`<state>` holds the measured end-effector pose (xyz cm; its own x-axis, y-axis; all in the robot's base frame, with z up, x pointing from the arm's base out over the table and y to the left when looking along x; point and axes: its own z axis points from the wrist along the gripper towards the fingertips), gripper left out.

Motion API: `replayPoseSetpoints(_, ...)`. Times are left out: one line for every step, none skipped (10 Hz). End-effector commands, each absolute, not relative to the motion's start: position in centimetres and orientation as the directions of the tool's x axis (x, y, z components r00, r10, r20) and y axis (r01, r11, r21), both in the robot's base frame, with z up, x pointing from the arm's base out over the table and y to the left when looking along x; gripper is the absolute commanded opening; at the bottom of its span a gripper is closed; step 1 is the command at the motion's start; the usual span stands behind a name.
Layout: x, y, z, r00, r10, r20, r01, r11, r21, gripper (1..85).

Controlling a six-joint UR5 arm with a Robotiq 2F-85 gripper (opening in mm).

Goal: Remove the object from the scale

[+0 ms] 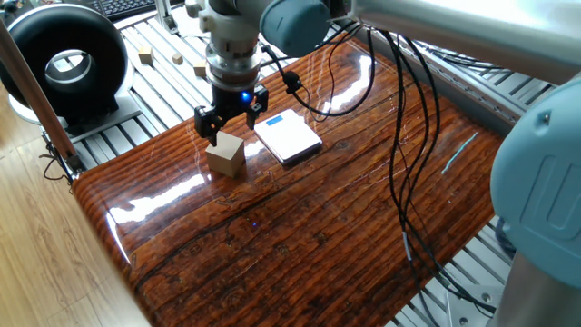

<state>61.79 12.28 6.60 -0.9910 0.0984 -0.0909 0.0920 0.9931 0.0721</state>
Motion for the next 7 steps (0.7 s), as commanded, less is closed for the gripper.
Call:
replayPoseSetpoints(60.7, 10.7, 7.2, -0.986, 0.159, -0.058, 0.160, 0.987, -0.015, 4.0)
replayPoseSetpoints(60.3, 11.2, 8.2, -0.980, 0.196, -0.044, 0.197, 0.980, -0.012, 1.0)
replayPoseSetpoints(60.3, 12.4, 9.8, -0.979, 0.199, -0.036, 0.198, 0.980, 0.032, 1.0)
replayPoseSetpoints(60.7, 13.1, 10.8, -0.981, 0.192, -0.033, 0.189, 0.979, 0.071, 1.0)
replayPoseSetpoints(60.7, 12.9, 11.0, -0.982, 0.186, -0.024, 0.183, 0.980, 0.076, 1.0)
replayPoseSetpoints(60.8, 12.6, 10.9, -0.984, 0.178, -0.021, 0.176, 0.982, 0.070, 1.0)
replayPoseSetpoints(60.9, 12.3, 10.9, -0.986, 0.165, -0.018, 0.164, 0.984, 0.065, 1.0)
